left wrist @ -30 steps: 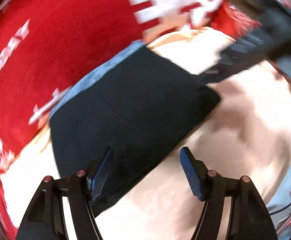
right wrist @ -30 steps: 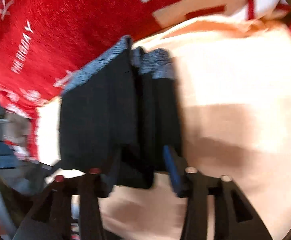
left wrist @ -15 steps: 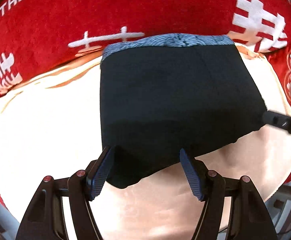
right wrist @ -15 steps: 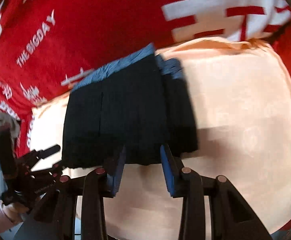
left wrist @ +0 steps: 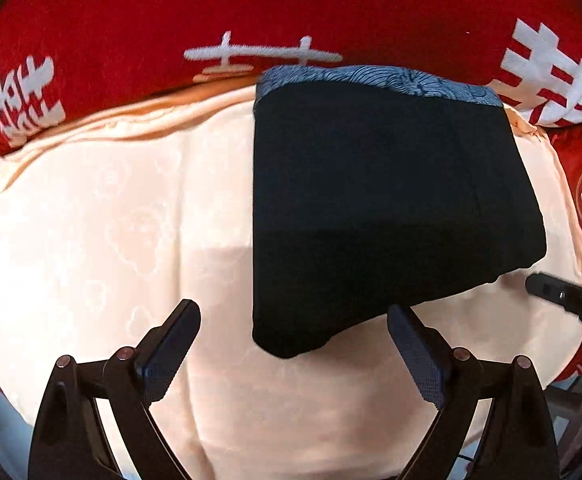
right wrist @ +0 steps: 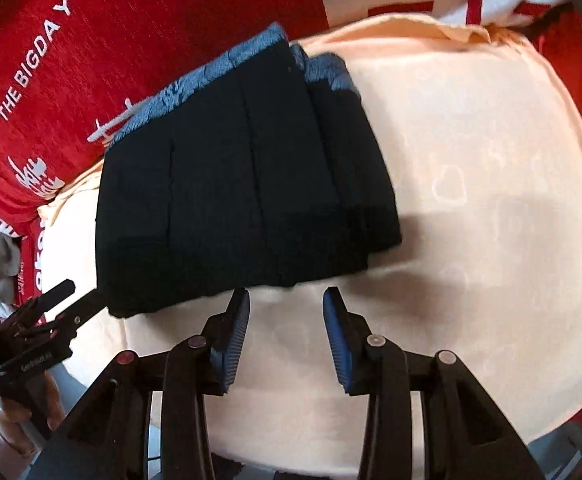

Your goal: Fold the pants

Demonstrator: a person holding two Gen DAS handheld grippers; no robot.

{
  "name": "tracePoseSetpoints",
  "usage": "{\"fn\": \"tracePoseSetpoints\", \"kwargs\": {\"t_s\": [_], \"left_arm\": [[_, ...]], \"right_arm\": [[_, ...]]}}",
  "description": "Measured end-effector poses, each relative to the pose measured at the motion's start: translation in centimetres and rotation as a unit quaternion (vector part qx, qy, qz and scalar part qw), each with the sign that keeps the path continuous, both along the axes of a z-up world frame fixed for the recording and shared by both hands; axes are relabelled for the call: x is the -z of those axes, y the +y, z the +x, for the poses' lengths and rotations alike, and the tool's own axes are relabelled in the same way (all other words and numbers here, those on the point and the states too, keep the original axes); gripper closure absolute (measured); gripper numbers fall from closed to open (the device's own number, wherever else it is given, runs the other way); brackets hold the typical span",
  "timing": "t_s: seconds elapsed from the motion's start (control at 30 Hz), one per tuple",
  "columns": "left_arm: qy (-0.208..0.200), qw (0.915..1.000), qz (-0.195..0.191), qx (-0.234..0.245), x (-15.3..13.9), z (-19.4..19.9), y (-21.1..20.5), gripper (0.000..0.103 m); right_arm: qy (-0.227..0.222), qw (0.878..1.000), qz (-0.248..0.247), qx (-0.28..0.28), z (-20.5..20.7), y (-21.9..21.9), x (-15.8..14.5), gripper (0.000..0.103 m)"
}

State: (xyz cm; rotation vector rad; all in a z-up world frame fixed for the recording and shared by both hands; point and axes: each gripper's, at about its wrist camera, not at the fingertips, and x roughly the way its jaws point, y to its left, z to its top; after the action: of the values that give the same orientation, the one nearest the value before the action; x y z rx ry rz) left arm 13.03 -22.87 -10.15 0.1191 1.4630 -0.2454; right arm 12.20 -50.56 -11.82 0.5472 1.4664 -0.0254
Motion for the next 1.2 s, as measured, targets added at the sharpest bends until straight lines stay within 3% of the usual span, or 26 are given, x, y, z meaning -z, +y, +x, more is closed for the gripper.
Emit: {"fn": "tracePoseSetpoints", "kwargs": {"t_s": [0.2,0.4,0.53,0.97,1.2], "left_arm": [[0.005,0.9999,-0.01,-0.008,-0.4,-0.1,1.3,0.008],[0.013,0.9998,-0.013,-0.002,-0.9,0.0,2.3,0.008],[0.015,0.9998,-0.008,0.002,-1.2,-0.1,3.4,0.008],[0.02,0.9996,-0.013,0.012,-1.6,0.0,6.3,0.008],[-0.032,0.9938,-0.097,0.044,-3.6,-0.1,6.7,0.008]], "right_arm": [[0.009,1.0,0.007,0.002,-0.9,1.9,0.0,0.048],[0.002,1.0,-0.009,0.007,-1.3,3.4,-0.8,0.021],[0.001,0.999,-0.042,0.009,-1.5,4.7,-1.3,0.02],[0.015,0.998,-0.048,0.023,-1.9,8.0,-1.7,0.019],[0.0,0.998,-0.032,0.048,-2.8,7.5,-2.6,0.019]]}}
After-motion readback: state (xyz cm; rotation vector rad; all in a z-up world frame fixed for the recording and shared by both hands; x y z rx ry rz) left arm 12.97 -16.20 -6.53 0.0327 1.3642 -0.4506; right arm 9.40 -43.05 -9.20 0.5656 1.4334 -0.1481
